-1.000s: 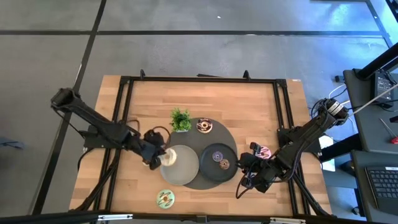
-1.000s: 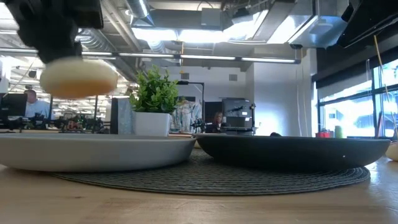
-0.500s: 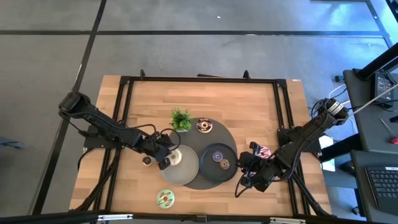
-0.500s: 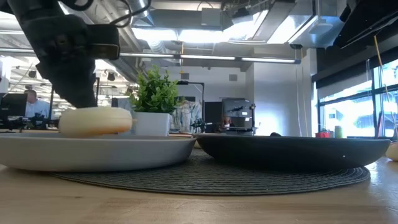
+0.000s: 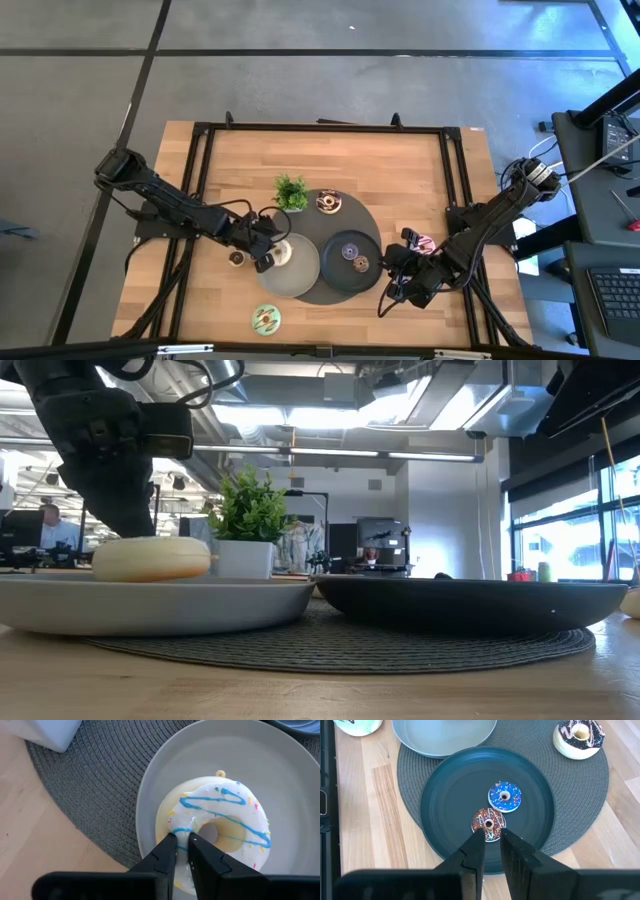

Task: Pick & Place donuts
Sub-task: Put the large white donut on the gray plate, then put the small black donut on the black plate

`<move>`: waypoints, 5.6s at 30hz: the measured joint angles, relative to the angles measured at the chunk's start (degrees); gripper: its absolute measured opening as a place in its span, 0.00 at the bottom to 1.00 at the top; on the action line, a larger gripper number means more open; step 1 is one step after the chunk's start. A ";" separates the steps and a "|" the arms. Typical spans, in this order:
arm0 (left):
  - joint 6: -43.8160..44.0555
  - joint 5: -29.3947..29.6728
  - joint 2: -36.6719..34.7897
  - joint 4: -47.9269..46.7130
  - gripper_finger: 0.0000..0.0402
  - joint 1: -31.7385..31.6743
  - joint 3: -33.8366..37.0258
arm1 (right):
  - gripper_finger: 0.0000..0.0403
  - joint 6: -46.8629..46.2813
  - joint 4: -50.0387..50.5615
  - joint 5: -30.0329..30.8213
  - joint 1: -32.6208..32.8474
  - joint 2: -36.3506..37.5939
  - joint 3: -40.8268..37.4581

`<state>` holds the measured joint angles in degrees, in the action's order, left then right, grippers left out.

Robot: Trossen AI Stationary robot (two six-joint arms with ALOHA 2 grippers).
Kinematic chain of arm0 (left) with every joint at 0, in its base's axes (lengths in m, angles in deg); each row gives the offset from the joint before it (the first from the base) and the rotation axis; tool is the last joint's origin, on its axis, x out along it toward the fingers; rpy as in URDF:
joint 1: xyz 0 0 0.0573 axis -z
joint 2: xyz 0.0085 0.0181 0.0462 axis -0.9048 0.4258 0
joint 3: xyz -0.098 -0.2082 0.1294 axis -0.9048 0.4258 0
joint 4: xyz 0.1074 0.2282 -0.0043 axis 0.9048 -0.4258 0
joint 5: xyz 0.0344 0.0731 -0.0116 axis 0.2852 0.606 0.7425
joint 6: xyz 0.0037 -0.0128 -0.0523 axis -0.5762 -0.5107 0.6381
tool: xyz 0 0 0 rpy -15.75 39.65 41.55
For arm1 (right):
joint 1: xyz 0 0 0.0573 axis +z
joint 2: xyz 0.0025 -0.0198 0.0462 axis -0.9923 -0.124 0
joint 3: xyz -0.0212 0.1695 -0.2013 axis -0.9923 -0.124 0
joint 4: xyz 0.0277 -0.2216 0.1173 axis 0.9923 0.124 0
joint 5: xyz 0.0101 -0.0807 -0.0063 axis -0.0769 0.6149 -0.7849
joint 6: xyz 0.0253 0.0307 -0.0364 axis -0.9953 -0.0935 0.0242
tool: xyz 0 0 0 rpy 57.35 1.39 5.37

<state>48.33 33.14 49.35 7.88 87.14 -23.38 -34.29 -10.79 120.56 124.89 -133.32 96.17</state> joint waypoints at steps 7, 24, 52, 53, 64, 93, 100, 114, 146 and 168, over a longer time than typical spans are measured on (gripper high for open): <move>-0.02 -0.01 -0.02 0.00 0.18 0.00 0.00 | 0.16 -0.07 0.00 -0.02 0.00 0.00 0.00; -2.89 -1.03 -1.04 -0.31 0.36 0.00 -0.04 | 0.16 -0.11 0.02 -0.05 0.00 0.00 0.00; 41.56 -4.71 -7.34 -28.17 0.34 14.28 0.35 | 0.16 2.64 -0.53 0.08 0.00 0.00 0.00; 41.57 -4.68 -6.81 -27.91 0.33 14.32 0.35 | 0.16 2.64 -0.52 0.09 0.00 0.00 0.00; 41.11 -7.80 -0.15 -26.10 0.24 14.32 0.37 | 0.16 2.67 -0.52 0.09 0.00 0.00 0.00; -18.19 38.59 -0.60 18.88 0.04 9.11 -12.17 | 0.16 46.61 -39.05 12.60 -4.50 -5.95 0.00; -31.26 33.54 4.61 40.08 0.04 4.27 -12.17 | 0.31 53.29 -48.56 12.61 -8.42 -6.99 0.00; -39.06 32.65 10.34 52.76 0.04 1.73 -12.17 | 0.40 51.22 -53.29 21.28 -10.00 -7.21 0.00; -41.58 32.89 10.34 53.55 0.05 1.90 -12.11 | 0.04 49.07 -52.36 21.78 -14.25 -7.19 0.00; -40.37 40.79 1.83 38.59 0.34 9.16 -12.13 | 0.01 17.76 -27.53 -5.29 -13.86 -5.75 -0.02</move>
<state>7.96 73.93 51.18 46.47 96.30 -35.51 -16.53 -38.32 115.27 111.03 -139.07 96.14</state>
